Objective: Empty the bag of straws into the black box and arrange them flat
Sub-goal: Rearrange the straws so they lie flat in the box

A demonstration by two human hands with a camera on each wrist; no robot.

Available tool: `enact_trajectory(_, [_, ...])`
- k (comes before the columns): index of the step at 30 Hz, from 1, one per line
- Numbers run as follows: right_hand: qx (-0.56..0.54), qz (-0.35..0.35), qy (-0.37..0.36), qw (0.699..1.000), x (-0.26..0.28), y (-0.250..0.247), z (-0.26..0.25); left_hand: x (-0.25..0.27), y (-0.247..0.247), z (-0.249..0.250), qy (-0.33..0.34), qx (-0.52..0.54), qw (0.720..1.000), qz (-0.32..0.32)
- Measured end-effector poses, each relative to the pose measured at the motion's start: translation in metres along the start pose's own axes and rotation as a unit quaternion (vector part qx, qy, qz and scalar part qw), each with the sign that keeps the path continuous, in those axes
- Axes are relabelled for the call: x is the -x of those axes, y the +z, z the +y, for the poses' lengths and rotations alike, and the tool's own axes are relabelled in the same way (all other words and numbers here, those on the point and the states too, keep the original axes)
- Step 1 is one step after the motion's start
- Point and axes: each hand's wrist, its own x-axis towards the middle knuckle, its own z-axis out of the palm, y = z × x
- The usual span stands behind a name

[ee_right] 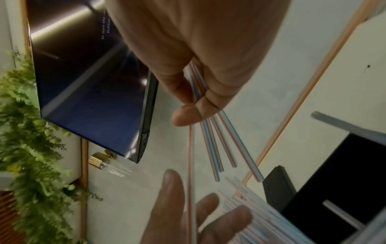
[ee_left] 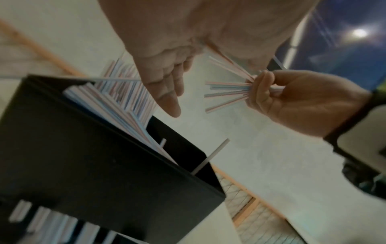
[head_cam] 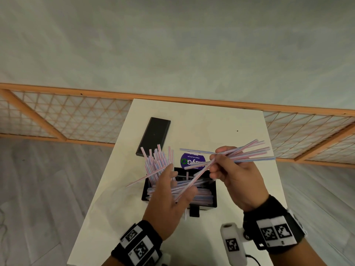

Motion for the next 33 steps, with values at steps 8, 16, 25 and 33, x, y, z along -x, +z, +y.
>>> enact_trajectory(8, [0.027, -0.043, 0.005, 0.999, 0.003, 0.009, -0.003, -0.027, -0.024, 0.023, -0.194, 0.297, 0.935, 0.022])
enact_trajectory(16, [0.133, -0.161, 0.014, 0.978, 0.010, 0.022, -0.012, -0.039, -0.025, 0.034, -0.226, 0.313, 0.922, -0.044])
enact_trajectory(25, [0.256, -0.086, -0.113, 0.956, 0.015, 0.026, -0.009, -0.043, -0.019, 0.033, -0.241, 0.419, 0.864, -0.141])
enact_trajectory(33, [0.081, -0.104, -0.114, 0.985, 0.015, 0.033, -0.006, -0.042, -0.013, 0.037, -0.252, 0.329, 0.879, -0.234])
